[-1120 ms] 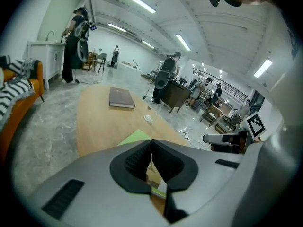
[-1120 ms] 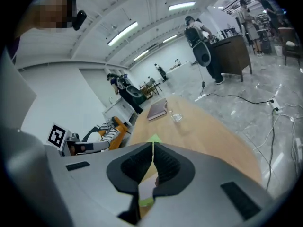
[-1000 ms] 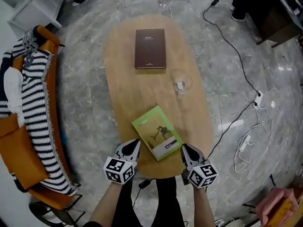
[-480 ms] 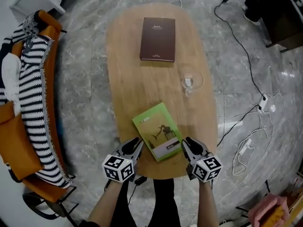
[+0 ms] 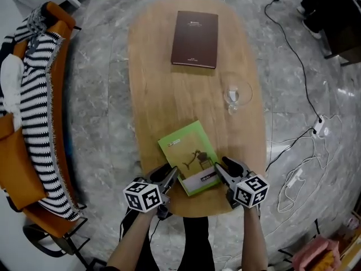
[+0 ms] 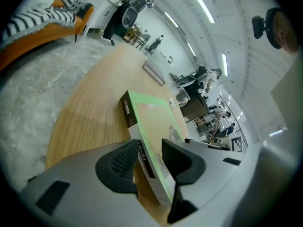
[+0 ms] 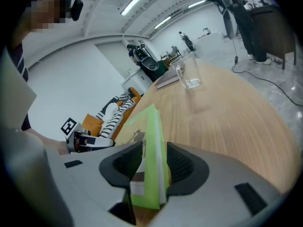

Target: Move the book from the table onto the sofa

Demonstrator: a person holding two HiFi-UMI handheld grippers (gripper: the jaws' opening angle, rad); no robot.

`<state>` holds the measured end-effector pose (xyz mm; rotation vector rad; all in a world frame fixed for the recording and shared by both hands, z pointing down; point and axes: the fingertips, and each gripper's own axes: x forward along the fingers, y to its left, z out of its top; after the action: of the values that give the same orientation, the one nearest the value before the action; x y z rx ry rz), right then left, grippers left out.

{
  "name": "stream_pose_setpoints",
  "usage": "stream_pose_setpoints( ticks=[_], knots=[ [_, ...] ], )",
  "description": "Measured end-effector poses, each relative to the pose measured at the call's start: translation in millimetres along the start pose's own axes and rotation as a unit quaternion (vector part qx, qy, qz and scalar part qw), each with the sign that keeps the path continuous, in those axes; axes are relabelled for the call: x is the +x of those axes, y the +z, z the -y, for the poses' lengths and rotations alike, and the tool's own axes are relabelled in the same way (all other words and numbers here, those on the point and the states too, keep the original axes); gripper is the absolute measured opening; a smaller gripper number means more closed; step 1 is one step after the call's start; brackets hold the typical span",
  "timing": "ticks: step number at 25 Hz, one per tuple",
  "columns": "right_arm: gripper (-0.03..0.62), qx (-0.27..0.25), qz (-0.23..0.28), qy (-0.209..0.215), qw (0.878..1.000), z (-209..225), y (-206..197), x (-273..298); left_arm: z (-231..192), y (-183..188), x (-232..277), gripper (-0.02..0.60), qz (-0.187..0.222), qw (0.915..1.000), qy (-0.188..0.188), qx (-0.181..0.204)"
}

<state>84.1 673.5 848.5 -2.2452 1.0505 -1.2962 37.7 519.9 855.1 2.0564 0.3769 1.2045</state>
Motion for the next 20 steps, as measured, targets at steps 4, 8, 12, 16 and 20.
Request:
stream_pose_setpoints(
  ticks=[4, 8, 12, 16, 20],
  knots=[
    [0.155, 0.007, -0.014, 0.018, 1.000, 0.7, -4.3, 11.3, -4.5, -6.4, 9.9, 0.149, -0.005, 0.9991, -0.016, -0.038],
    [0.103, 0.002, -0.022, 0.036, 0.999, -3.1, -3.9, 15.6, -7.4, -5.1, 12.5, 0.149, -0.005, 0.9986, -0.025, -0.047],
    [0.093, 0.002, -0.021, 0.039, 0.999, -2.2, -4.4, 16.1, -9.5, -5.9, 13.1, 0.150, -0.007, 0.9985, -0.029, -0.047],
    [0.084, 0.003, -0.026, 0.042, 0.999, -4.2, -4.4, 14.6, -9.2, -6.2, 10.9, 0.141, -0.010, 0.9982, -0.023, -0.055],
    [0.080, 0.006, -0.023, 0.050, 0.998, -22.4, 2.9, 5.1, -1.7, -2.6, -6.0, 0.135, -0.016, 0.9981, -0.023, -0.056]
  ],
)
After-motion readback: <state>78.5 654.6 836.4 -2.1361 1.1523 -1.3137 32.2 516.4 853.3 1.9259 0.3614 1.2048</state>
